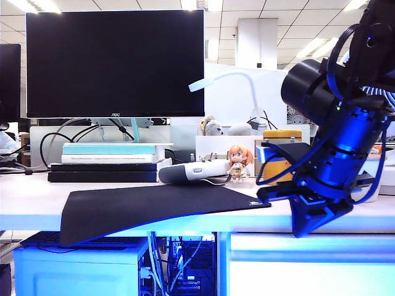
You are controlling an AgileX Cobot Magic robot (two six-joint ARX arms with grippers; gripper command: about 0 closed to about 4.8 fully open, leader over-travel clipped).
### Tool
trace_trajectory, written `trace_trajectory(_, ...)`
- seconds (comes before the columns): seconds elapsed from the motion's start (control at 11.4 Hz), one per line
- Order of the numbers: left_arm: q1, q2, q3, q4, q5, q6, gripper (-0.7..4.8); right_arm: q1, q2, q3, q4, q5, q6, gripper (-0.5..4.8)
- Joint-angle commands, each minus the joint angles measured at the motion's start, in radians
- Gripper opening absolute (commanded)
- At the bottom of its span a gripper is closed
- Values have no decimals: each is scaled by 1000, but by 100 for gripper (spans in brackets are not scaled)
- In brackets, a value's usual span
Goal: Open the drawer, place the cleaning sponge inside, then close the drawer.
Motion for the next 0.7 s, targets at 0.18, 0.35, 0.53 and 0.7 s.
trace_trajectory(0.18,-1,-2,3,2,1,-8,-6,0,71,51,29,2,4,-8)
trace_trajectory(0.35,-1,-2,3,2,1,-8,-5,0,90,93,40,3,4,-8)
trace_trajectory(0.53,-1,-2,3,2,1,-15,-6,0,90,103,2,10,7,-8)
trace_trajectory(0.7,-1,-2,3,2,2,-15,-6,1,61,136,-182,2,26,-8)
